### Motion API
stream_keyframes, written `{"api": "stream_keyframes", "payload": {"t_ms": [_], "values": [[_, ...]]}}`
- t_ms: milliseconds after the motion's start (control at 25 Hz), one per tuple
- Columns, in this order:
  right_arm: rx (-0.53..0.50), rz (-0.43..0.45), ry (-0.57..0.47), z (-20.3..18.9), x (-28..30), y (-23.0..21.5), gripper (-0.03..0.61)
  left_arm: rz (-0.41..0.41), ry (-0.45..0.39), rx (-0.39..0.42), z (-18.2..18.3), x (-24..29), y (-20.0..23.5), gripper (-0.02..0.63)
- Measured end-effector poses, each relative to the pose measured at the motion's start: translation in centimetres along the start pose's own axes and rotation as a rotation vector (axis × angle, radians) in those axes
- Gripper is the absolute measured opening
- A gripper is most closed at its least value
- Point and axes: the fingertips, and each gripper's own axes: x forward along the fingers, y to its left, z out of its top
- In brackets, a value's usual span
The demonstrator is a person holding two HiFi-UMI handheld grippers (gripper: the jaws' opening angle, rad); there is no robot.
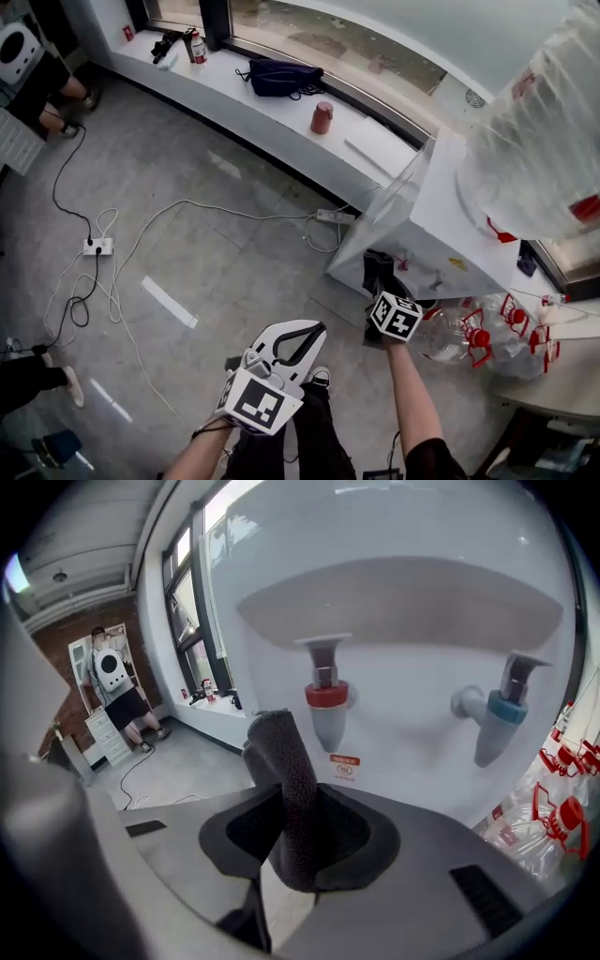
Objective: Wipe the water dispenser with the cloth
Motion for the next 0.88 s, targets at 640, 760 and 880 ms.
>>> {"api": "stream_keyframes", "payload": {"t_ms": [640,760,880], "values": [[0.11,-0.336,0.017,-1.8,-3.6,-16.4,0.107,-0.061,0.021,-0.024,-1.9,2.6,-1.9,0.02],[0.158,-0.355,0.007,-2.3,-5.4,-19.0,0.11,-0.07,0.022,-0.024,-1.7,3.1,-2.5,0.02],[0.108,-0.35,0.022,-3.0,-6.4,-19.5,0.109,-0.074,0.023,-0.026,-1.9,3.3,-3.0,0.02]]}}
